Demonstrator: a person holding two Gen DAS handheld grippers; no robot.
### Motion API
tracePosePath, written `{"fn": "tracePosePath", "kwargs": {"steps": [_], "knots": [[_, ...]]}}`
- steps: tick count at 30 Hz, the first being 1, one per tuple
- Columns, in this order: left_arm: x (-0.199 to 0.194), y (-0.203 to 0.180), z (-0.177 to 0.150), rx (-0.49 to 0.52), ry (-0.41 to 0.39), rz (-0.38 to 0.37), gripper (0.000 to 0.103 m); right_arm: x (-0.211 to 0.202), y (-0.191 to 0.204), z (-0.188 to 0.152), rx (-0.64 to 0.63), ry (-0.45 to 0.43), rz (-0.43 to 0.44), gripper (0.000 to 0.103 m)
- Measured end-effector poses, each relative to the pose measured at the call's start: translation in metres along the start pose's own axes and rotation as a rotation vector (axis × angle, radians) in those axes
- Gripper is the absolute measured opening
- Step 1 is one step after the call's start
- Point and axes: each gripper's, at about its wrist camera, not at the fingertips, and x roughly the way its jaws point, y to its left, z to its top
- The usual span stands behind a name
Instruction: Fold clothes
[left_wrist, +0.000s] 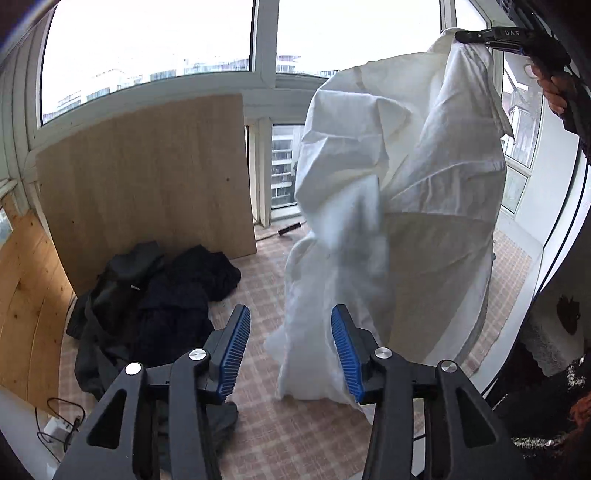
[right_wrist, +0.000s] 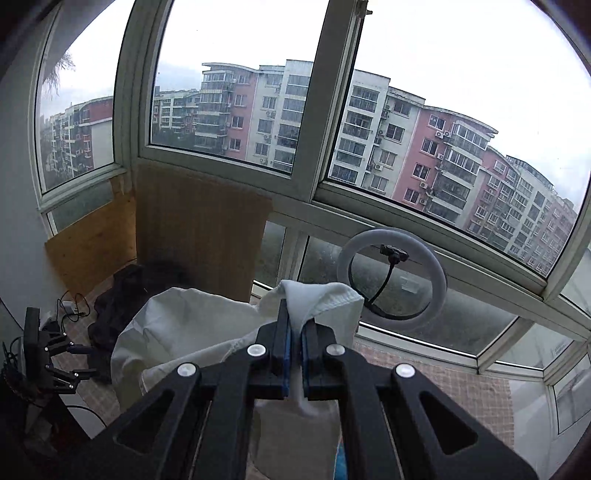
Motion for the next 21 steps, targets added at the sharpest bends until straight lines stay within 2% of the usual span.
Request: {"fn": "tracePosePath", "kwargs": {"steps": [3,7,11,16,18,21], "knots": [[0.031,0.003,-0.037,-0.045,0.108,-0.061,0.042,0.018,-0.007,-0.027,0.015,0.072,-0.012,0.004],[0.055,-0.004,-0.044,-0.091,0.124,-0.136,0.042,0.023,-0.017,-0.060,0.036,0.136,-0.032,0.004],[0.093,-0.037,-0.032,0.020,0.138,-0.108,0.046,0.015,-0.035,-0.083,0.076,0.172,-0.060,0.004],[0.135,-0.072,-0.015,0.052,0.187,-0.188,0.047,0.003,-0.049,-0.106,0.099,0.206,-0.108,0.004],[0.150,-0.091,-0.018,0.087,0.215,-0.209,0.055,-0.001,-0.059,-0.116,0.124,0.217,-0.122,0.004],[0.178,-0.115,-0.024,0.118,0.268,-0.231,0.056,-0.003,-0.072,-0.130,0.158,0.230,-0.136,0.004]]}}
